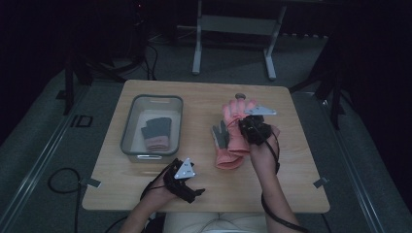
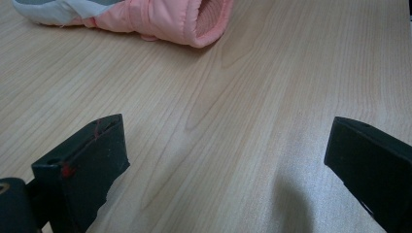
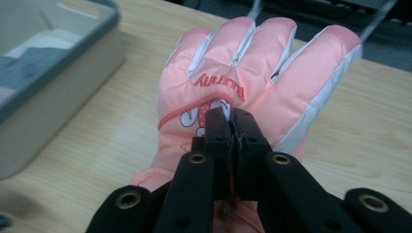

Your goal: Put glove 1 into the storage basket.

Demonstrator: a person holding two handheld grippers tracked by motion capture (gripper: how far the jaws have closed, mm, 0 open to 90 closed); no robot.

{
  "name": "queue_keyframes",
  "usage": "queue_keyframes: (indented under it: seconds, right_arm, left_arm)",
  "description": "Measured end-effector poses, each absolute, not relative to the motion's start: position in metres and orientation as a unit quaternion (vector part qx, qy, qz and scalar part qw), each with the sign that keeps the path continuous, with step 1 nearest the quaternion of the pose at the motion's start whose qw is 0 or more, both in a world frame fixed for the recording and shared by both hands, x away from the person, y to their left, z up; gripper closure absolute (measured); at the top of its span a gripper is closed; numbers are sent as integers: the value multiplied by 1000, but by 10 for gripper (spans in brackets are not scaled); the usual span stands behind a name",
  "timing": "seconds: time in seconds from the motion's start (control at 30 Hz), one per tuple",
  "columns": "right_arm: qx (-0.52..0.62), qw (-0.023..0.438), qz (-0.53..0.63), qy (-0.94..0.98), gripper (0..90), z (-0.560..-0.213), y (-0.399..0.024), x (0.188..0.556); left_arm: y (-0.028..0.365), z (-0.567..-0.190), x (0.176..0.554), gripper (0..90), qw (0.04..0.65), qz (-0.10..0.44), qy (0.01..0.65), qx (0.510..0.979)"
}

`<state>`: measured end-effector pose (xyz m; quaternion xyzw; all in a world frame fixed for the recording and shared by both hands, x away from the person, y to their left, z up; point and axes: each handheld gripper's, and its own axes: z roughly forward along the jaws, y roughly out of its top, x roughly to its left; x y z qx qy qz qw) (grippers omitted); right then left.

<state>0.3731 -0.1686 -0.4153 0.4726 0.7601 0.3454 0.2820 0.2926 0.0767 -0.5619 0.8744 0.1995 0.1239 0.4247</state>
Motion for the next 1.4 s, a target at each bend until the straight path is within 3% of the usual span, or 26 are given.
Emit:
queue_keyframes:
  seconds: [0.2, 0.6, 0.83, 1.0, 1.1, 1.4]
  right_arm:
    - [476, 278, 327, 767, 868, -436, -146, 377]
    - [502, 237, 287, 781, 859, -493, -142, 395]
    - [499, 231, 287, 784, 802, -492, -140, 397]
    - [485, 221, 305, 789, 669, -480, -143, 394]
    - [463, 241, 312, 794, 612, -472, -146, 388]
    - [426, 231, 334, 808, 548, -460, -165, 382]
  left_arm:
    - [78, -561, 292, 14, 431, 121, 198, 872]
    - [77, -561, 292, 15, 426, 123, 196, 875]
    - [77, -561, 292, 14, 425, 124, 199, 874]
    - [76, -560, 292, 15, 425, 125, 202, 874]
    - [75, -559, 292, 14, 425, 130, 205, 872]
    - [72, -559, 291, 15, 420, 131, 208, 874]
